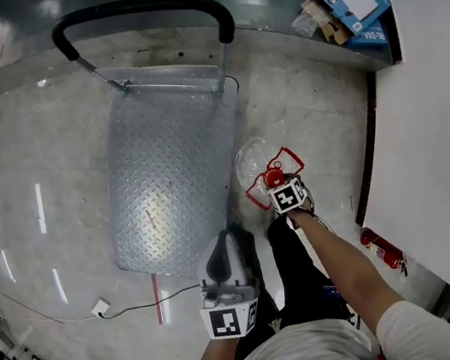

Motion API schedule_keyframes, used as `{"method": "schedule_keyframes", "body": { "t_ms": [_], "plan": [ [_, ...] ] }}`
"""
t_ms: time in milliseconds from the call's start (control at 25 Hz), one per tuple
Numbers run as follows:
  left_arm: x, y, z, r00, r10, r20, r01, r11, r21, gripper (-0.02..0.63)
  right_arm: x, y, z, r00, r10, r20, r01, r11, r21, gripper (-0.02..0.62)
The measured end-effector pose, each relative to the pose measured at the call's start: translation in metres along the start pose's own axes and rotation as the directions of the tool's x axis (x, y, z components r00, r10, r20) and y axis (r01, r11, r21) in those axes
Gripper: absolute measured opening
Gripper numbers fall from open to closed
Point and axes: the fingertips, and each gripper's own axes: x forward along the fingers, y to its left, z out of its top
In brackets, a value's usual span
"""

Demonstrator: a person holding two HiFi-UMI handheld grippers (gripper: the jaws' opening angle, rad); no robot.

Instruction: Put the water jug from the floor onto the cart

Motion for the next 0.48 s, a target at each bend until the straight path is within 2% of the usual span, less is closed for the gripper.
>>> {"method": "schedule_keyframes", "body": {
  "t_ms": [240, 480],
  "plan": [
    [-0.015, 0.021, 0.050, 0.996, 0.028, 0.083, -0.026, 0.999, -0.020, 0.003, -0.069, 0.020, 0.014, 1.000, 0.030, -0.005, -0.030, 0.998, -0.061, 0.275],
    [-0.034, 0.050, 0.098, 0.986, 0.059, 0.155, -0.056, 0.998, -0.028, 0.003, -0.144, 0.046, 0.048, 0.999, 0.052, -0.014, -0.054, 0.987, -0.155, 0.275]
  ]
}}
